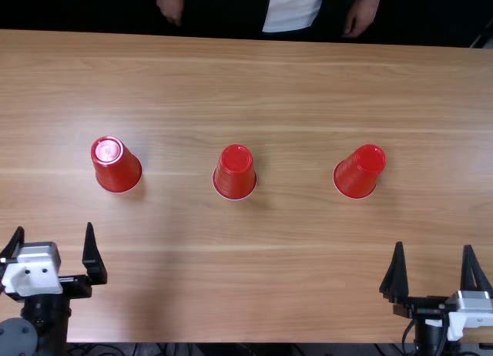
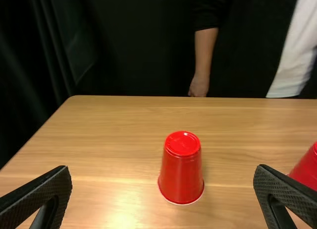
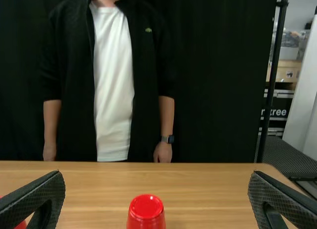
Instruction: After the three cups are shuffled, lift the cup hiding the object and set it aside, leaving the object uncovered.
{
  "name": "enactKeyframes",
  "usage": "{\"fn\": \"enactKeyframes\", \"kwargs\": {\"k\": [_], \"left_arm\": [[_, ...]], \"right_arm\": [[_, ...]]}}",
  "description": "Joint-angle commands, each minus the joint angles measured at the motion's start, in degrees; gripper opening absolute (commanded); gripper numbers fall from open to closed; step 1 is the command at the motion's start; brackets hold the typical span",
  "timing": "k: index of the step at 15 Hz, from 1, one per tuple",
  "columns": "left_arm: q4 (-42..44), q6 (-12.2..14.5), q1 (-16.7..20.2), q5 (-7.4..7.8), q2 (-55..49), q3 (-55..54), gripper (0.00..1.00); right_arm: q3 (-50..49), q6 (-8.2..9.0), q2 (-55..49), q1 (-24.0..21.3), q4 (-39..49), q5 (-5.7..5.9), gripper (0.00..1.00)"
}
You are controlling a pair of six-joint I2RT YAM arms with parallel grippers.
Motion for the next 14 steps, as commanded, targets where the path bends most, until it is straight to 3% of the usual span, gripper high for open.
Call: {"fn": "enactKeyframes", "kwargs": {"k": [1, 3, 10, 14], "left_arm": [[-3.4, 0.3, 0.6, -0.14, 3.7, 6.2, 1.0], [-12.5, 0.1, 0.7, -0.14, 9.8, 14.9, 1.0], [-38.1, -0.2, 0.9, -0.24, 29.5, 39.4, 1.0], [-46.3, -0.2, 0.9, -0.24, 39.2, 48.2, 1.0]], "right_arm": [[4.3, -1.06, 3.4, -0.6, -1.1, 0.65, 1.0], [10.1, -2.32, 9.5, -0.6, -4.8, 0.65, 1.0], [32.0, -2.22, 32.7, -0.5, -25.2, 0.65, 1.0], [42.2, -2.32, 45.1, -0.1, -40.6, 0.54, 1.0]]}}
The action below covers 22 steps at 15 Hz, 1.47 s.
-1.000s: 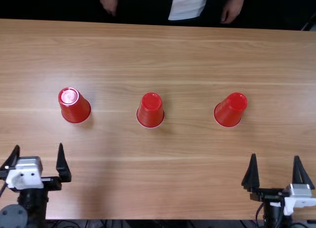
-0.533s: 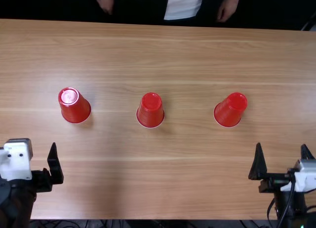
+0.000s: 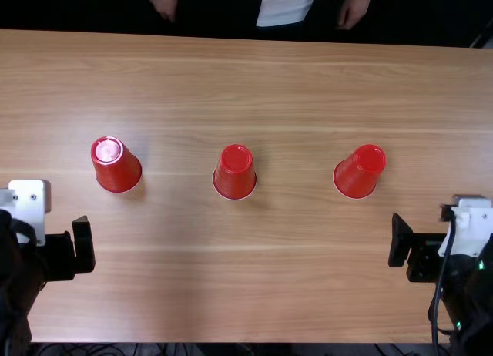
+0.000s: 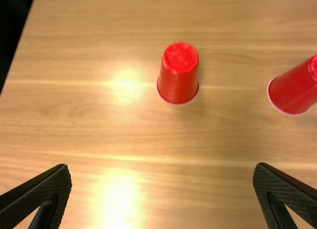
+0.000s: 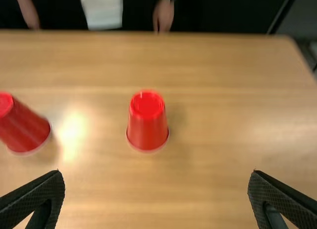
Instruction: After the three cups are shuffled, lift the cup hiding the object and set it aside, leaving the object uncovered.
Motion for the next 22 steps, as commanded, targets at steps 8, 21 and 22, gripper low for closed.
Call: {"fn": "enactKeyframes", "kwargs": {"k": [8, 21, 22], "left_arm": [[-6.5, -0.1, -0.1, 0.16, 10.3, 4.5, 1.0], [-6.6, -0.3, -1.5, 0.37, 19.0, 8.0, 1.0], [-6.6, -0.4, -1.6, 0.37, 19.1, 8.0, 1.0]], "right_arm": [[8.4, -3.57, 16.1, -0.1, -5.1, 0.39, 1.0], [21.8, -5.26, 48.4, -0.2, 1.9, -0.24, 1.0], [21.6, -5.16, 49.7, -0.2, 3.2, -0.24, 1.0]]}}
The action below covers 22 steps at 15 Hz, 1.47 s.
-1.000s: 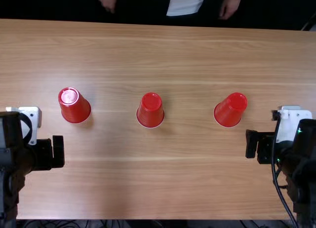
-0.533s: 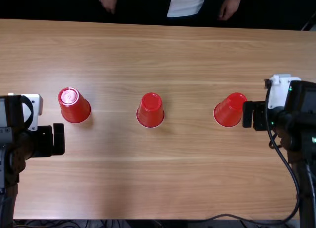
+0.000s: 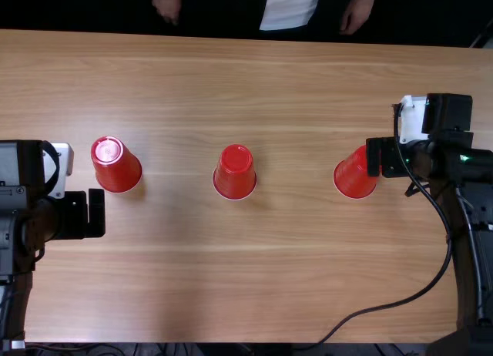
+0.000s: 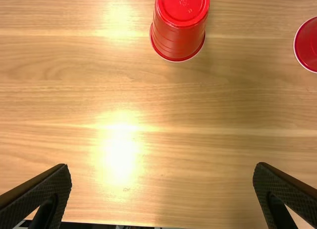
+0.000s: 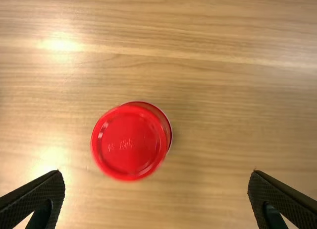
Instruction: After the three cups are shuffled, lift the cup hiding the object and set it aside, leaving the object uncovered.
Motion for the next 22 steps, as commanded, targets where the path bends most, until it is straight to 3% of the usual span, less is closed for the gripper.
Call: {"fn": "enactKeyframes", "kwargs": {"k": [1, 3, 4, 7, 8, 14, 17, 19, 22], "left_arm": [[0.0, -0.4, -0.8, 0.31, 0.5, 1.7, 1.0], [0.1, -0.4, -1.0, 0.41, 0.6, 1.6, 1.0], [0.1, -0.3, -1.4, 0.41, 0.6, 1.6, 1.0], [0.1, -0.3, -1.6, 0.31, 0.6, 1.5, 1.0], [0.1, -0.3, -1.6, 0.31, 0.6, 1.4, 1.0], [0.1, -0.3, -1.6, 0.2, 0.6, 1.4, 1.0], [0.2, -0.3, -1.6, 0.31, 0.6, 1.3, 1.0], [0.2, -0.3, -1.6, 0.31, 0.6, 1.3, 1.0], [0.1, -0.3, -1.6, 0.31, 0.6, 1.2, 1.0]], "right_arm": [[1.9, -0.19, 1.9, -0.2, 0.8, -0.22, 1.0], [1.9, -0.09, 4.6, -0.2, 1.0, -0.85, 1.0], [1.9, 0.02, 5.7, -0.2, 1.0, -2.12, 1.0], [1.8, 0.33, 8.3, -0.4, 1.0, -9.08, 1.0], [1.5, 0.44, 9.3, -0.4, 1.0, -9.92, 1.0], [1.9, 0.33, 14.0, -0.4, 1.1, -9.5, 1.0], [1.7, 0.33, 15.7, -0.1, 2.4, -8.13, 0.99], [1.1, 0.33, 16.0, 0.0, 5.8, -6.23, 0.61], [0.7, 0.33, 16.0, 0.1, 6.2, -6.02, 0.26]]}}
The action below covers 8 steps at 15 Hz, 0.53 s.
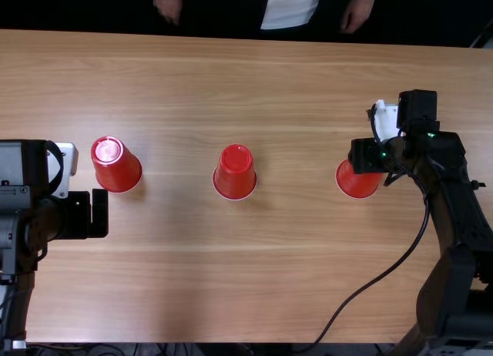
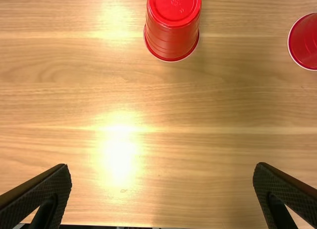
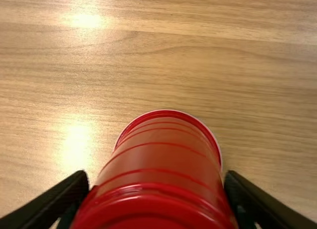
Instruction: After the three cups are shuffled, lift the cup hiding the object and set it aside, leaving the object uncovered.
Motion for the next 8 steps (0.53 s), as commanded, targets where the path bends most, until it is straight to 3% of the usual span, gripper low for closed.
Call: {"fn": "enactKeyframes", "kwargs": {"k": [1, 4, 8], "left_arm": [[0.1, -0.3, -0.4, 0.11, 0.4, 1.2, 1.0], [0.0, -0.3, -0.4, 0.11, 0.4, 1.2, 1.0], [0.0, -0.3, -0.3, 0.11, 0.2, 1.1, 1.0]], "right_arm": [[0.0, 0.09, 0.8, 0.0, 0.1, 0.67, 0.24], [-1.0, 0.09, 0.4, 0.2, 0.1, 0.56, 0.0], [-1.0, 0.41, -5.2, 0.1, 0.1, 0.25, 0.0]]}}
